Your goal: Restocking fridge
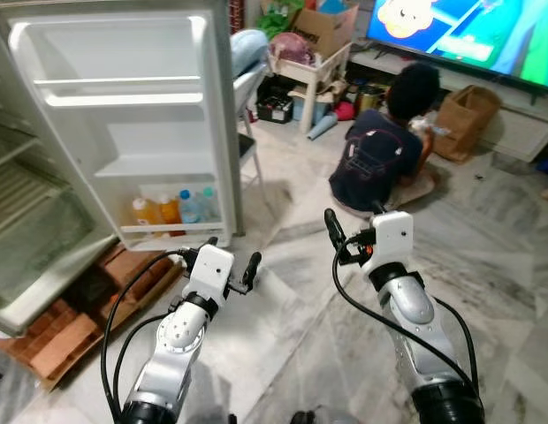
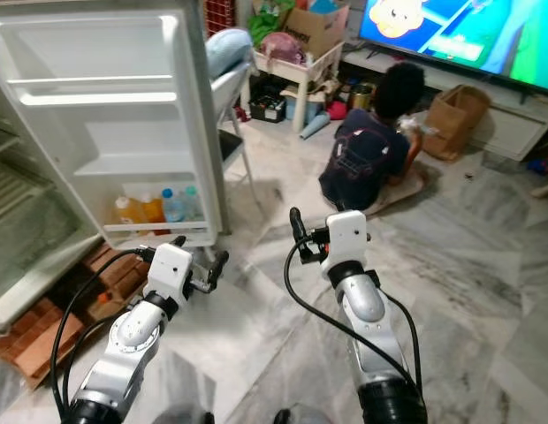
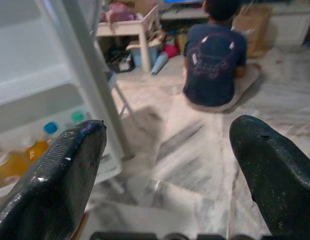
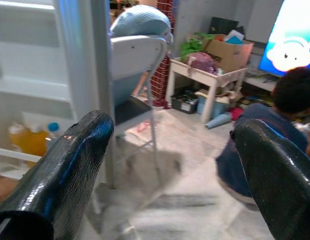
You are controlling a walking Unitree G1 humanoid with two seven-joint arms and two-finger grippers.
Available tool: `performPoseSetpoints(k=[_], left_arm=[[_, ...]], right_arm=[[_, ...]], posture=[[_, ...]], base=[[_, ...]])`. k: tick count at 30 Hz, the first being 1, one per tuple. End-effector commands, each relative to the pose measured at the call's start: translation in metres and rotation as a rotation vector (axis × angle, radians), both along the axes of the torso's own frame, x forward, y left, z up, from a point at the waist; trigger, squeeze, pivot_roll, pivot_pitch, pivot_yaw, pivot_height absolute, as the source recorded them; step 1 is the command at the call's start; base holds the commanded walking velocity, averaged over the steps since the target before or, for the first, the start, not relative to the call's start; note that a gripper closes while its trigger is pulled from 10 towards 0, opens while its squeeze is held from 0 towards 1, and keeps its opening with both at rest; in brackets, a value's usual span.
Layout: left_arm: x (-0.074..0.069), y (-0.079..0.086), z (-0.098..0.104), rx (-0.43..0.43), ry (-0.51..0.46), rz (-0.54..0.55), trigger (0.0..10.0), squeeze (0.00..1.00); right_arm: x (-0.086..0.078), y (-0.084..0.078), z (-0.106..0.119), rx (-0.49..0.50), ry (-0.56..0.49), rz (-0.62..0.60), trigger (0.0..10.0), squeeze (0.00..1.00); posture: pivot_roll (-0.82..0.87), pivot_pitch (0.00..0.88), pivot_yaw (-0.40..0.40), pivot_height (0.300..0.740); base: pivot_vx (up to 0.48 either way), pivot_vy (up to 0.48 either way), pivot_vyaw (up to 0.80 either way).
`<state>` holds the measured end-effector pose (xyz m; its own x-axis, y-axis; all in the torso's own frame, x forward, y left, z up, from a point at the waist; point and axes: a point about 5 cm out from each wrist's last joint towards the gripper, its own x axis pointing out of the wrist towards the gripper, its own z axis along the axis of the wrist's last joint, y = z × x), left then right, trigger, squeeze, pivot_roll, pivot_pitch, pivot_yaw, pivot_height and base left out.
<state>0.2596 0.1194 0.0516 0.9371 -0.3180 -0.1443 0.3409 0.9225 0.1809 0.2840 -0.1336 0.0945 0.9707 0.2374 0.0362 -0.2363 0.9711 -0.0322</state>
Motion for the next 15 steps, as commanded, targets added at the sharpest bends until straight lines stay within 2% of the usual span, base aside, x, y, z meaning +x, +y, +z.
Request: performPoseSetpoints(k=[1, 10, 15], left_arm=[[0.001, 0.004, 0.002, -0.001, -0.004, 0.022, 10.0, 0.0], [0.003, 0.013, 0.002, 0.007, 0.0, 0.071, 10.0, 0.0], [0.0, 0.029, 0.003, 0.039, 0.003, 0.142, 10.0, 0.0]], right_arm=[[0.002, 0.002, 0.002, -0.003, -0.003, 0.006, 10.0, 0.0], [0.005, -0.001, 0.002, -0.039, 0.005, -0.049, 10.0, 0.0], [0.008, -0.007, 0.005, -0.036, -0.012, -0.106, 10.0, 0.0]], posture=[[0.11, 0.047, -0.013, 0.74], [0.1, 0.043, -0.012, 0.74], [0.1, 0.042, -0.006, 0.74]], base=[[0.0, 0.0, 0.0], [0.0, 0.0, 0.0], [0.0, 0.0, 0.0]])
